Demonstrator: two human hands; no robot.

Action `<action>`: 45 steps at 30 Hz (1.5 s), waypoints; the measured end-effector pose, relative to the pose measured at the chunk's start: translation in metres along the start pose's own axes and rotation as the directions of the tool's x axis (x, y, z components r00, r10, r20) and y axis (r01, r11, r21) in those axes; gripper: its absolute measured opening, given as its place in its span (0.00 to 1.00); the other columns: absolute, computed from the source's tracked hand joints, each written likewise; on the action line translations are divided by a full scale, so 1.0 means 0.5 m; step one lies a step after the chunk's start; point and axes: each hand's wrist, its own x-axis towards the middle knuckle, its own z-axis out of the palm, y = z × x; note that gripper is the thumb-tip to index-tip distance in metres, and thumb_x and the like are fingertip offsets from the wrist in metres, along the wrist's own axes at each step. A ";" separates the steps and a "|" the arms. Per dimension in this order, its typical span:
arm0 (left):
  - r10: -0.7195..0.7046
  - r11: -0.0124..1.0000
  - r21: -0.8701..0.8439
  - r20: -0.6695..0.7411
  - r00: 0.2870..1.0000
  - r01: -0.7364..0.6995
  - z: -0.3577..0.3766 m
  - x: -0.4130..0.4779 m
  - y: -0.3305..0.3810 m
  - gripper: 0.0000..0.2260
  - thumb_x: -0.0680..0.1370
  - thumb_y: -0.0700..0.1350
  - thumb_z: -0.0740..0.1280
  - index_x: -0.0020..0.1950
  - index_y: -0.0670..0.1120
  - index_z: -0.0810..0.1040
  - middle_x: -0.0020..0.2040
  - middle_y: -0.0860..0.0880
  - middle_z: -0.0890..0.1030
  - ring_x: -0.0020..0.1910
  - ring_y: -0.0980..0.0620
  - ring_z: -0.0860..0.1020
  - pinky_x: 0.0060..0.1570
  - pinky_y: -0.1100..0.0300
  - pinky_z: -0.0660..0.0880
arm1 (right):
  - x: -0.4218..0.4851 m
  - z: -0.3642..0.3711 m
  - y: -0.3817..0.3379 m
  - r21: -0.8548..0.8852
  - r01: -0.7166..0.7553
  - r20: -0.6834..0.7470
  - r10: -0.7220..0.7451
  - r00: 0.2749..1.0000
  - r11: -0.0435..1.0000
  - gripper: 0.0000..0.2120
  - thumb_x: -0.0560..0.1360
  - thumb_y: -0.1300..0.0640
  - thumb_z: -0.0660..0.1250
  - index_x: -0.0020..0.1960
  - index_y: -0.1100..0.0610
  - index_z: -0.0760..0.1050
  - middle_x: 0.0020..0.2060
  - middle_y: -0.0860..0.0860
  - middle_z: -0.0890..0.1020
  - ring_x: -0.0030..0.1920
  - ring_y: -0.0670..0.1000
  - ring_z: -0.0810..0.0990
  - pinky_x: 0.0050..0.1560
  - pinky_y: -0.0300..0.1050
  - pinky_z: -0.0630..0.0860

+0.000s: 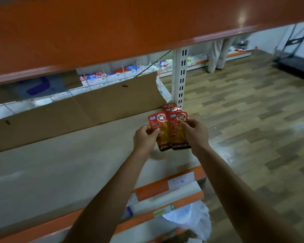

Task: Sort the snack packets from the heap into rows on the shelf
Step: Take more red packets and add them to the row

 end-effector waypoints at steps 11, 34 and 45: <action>-0.060 0.995 -0.086 -0.248 0.967 0.039 0.034 -0.066 -0.018 0.09 0.76 0.44 0.70 0.54 0.50 0.75 0.51 0.48 0.82 0.48 0.51 0.82 0.53 0.48 0.79 | 0.060 -0.102 0.037 0.004 -0.096 0.192 0.094 0.977 0.995 0.06 0.73 0.62 0.71 0.39 0.53 0.79 0.39 0.57 0.82 0.36 0.53 0.79 0.40 0.49 0.78; -0.029 0.971 0.237 -0.046 0.998 0.039 0.154 -0.137 0.014 0.17 0.76 0.51 0.70 0.61 0.47 0.75 0.56 0.48 0.82 0.49 0.54 0.81 0.44 0.63 0.77 | 0.118 -0.110 0.071 -0.196 -0.127 0.222 0.170 0.960 0.972 0.04 0.74 0.55 0.70 0.44 0.55 0.82 0.40 0.54 0.84 0.42 0.55 0.84 0.46 0.57 0.82; 0.106 0.878 0.474 -0.049 0.993 -0.070 0.168 -0.159 0.029 0.18 0.76 0.52 0.69 0.62 0.45 0.77 0.57 0.48 0.82 0.55 0.52 0.80 0.53 0.58 0.76 | 0.118 -0.118 0.057 -0.240 -0.154 0.240 0.212 0.947 0.959 0.07 0.76 0.56 0.68 0.48 0.59 0.82 0.38 0.54 0.84 0.38 0.52 0.84 0.38 0.49 0.82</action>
